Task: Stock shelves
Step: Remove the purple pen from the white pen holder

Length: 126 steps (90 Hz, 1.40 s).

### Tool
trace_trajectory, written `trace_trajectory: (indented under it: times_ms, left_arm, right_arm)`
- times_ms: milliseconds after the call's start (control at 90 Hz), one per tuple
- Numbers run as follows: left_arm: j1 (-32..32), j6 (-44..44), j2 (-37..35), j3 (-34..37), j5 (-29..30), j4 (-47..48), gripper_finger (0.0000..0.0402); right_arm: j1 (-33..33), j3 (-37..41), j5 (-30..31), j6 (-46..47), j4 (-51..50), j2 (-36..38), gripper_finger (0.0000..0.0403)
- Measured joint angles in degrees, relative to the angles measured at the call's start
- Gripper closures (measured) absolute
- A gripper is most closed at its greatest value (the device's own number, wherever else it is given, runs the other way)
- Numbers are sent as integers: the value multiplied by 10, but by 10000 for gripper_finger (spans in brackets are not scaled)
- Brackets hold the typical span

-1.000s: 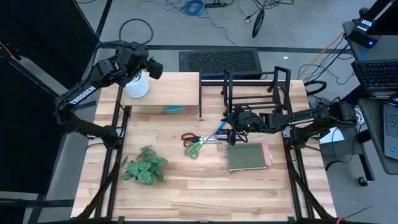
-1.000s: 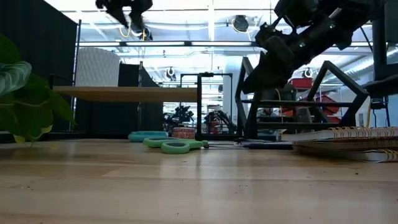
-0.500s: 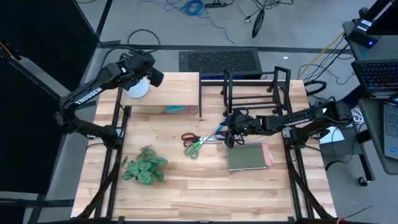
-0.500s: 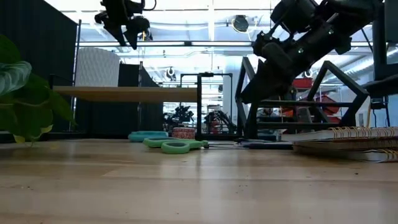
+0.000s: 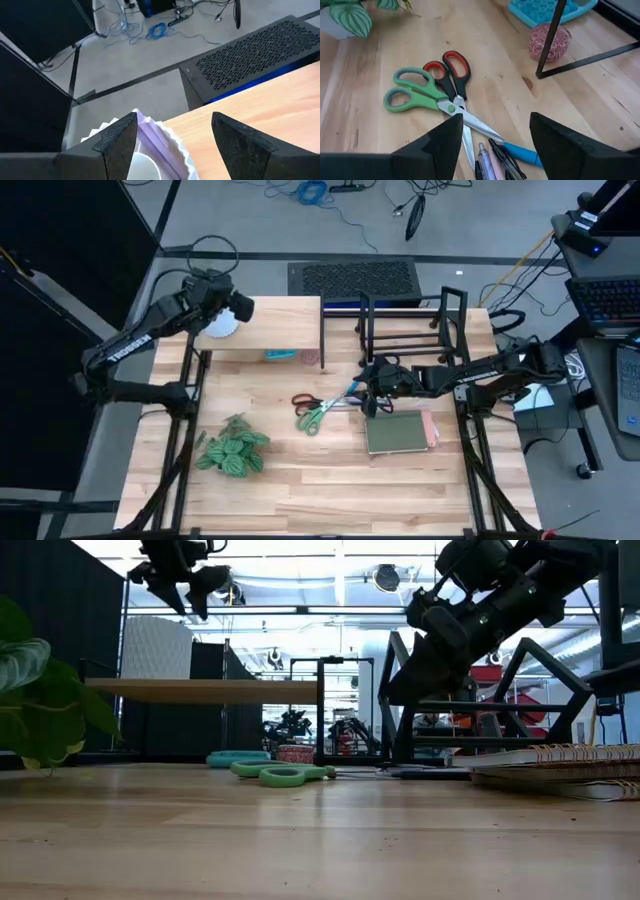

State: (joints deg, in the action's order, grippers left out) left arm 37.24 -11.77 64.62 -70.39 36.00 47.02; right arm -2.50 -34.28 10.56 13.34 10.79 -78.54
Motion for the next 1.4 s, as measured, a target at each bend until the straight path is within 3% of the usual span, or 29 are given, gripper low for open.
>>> trace_trajectory:
  times_ms: [256, 822, 1400]
  left_arm:
    - [38, -35, 24, 0, -75, -13, 159]
    - [51, -25, 27, 0, -70, -4, 159]
    - [46, -8, -15, 0, -71, -3, 159]
  right_arm:
    - [0, 0, 0, 0, 19, 0, 188]
    - [7, 0, 0, 40, 13, 0, 188]
    - [7, 0, 0, 34, 21, 0, 188]
